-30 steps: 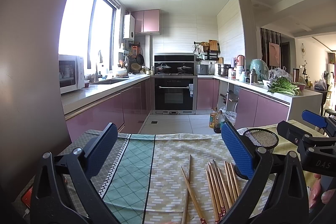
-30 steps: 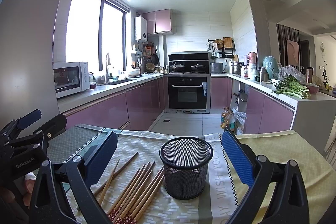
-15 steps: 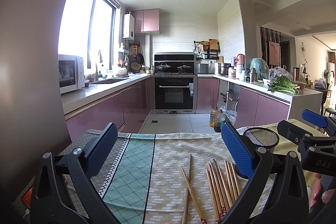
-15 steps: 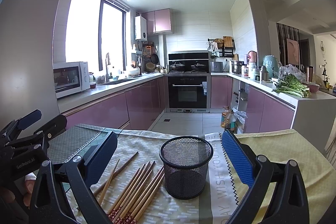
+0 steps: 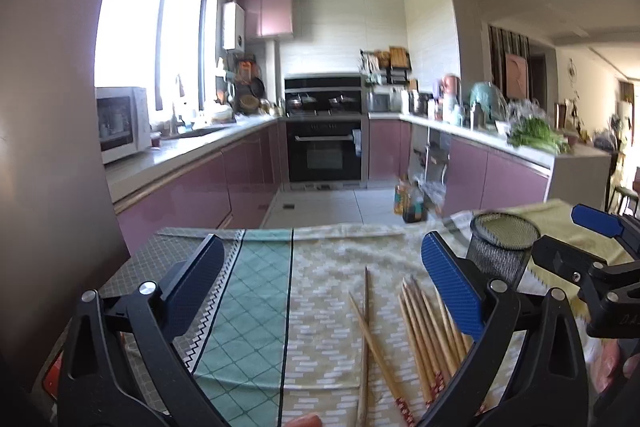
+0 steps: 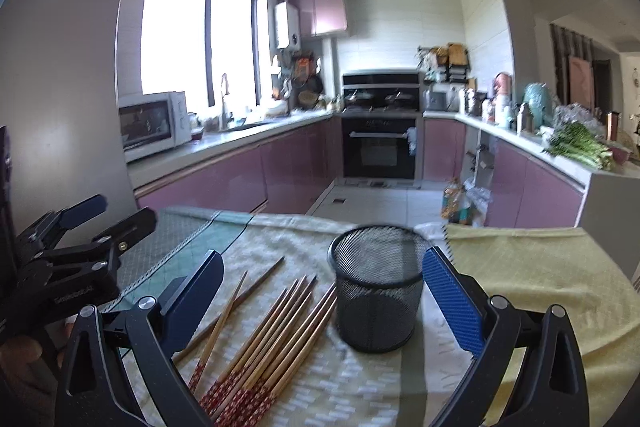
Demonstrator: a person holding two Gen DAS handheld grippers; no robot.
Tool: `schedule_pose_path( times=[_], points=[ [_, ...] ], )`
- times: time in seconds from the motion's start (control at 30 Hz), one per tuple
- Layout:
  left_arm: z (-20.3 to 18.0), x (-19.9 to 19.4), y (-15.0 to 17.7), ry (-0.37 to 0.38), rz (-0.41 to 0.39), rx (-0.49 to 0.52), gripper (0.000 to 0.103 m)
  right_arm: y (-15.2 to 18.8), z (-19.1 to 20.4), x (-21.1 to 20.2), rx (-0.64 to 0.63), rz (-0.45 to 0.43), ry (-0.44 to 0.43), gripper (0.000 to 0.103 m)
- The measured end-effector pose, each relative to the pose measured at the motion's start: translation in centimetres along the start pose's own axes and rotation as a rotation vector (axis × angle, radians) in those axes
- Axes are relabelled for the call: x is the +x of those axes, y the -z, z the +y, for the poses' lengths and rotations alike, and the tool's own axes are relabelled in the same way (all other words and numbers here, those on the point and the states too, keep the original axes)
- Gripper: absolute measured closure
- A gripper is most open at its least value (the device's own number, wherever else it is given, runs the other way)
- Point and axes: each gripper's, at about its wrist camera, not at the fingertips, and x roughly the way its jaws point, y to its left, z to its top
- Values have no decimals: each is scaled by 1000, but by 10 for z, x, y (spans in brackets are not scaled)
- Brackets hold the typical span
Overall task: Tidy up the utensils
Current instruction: 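Lower the right gripper onto the chopstick pile and close on a pair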
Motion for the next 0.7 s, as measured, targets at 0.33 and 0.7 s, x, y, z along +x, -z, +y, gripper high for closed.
schedule_pose_path(
  times=[0.33, 0.7],
  points=[
    [22, 54, 29, 121, 299, 38, 7, 39, 8, 56, 4, 370, -109, 32],
    [-13, 102, 55, 290, 482, 123, 32, 47, -3, 86, 85, 517, -134, 72]
  ],
)
